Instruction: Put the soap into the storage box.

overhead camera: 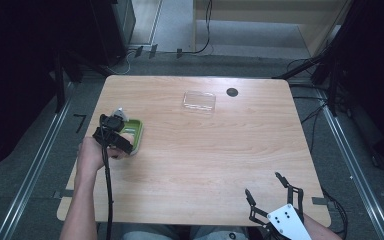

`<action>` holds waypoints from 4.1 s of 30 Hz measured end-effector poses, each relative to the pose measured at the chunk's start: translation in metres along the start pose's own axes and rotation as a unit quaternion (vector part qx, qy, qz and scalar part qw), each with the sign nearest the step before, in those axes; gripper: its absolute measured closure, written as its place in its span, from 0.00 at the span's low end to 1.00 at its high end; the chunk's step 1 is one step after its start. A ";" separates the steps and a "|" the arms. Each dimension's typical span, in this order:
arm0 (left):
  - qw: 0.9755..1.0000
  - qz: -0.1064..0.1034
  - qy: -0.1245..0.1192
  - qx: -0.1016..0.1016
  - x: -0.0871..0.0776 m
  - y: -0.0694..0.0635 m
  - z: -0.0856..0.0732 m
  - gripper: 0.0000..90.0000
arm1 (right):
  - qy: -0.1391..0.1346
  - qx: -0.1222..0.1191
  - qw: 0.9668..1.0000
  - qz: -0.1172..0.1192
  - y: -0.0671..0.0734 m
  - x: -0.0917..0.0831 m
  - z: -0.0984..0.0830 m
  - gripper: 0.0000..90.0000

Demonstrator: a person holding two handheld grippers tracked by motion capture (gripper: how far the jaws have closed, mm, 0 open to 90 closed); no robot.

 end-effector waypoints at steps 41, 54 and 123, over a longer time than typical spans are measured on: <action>0.999 0.015 -0.018 -0.032 0.034 0.021 0.034 0.37 | 0.009 -0.003 1.000 -0.015 -0.006 -0.009 -0.002 0.15; 0.998 0.024 -0.024 -0.062 0.049 0.026 0.036 0.37 | 0.012 0.000 1.000 -0.022 -0.008 -0.013 -0.003 0.15; 0.997 0.027 -0.047 -0.048 0.027 0.014 0.023 0.10 | 0.005 -0.002 1.000 -0.018 -0.005 -0.010 0.000 0.15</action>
Point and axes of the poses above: each handheld gripper's, and its own axes: x roughly forward along the jaws, z roughly out of its top, y roughly to its left, the point moved 6 cm from there along x, roughly forward along the jaws, and after that the axes turned 14 degrees about -y, right-handed, at the moved point
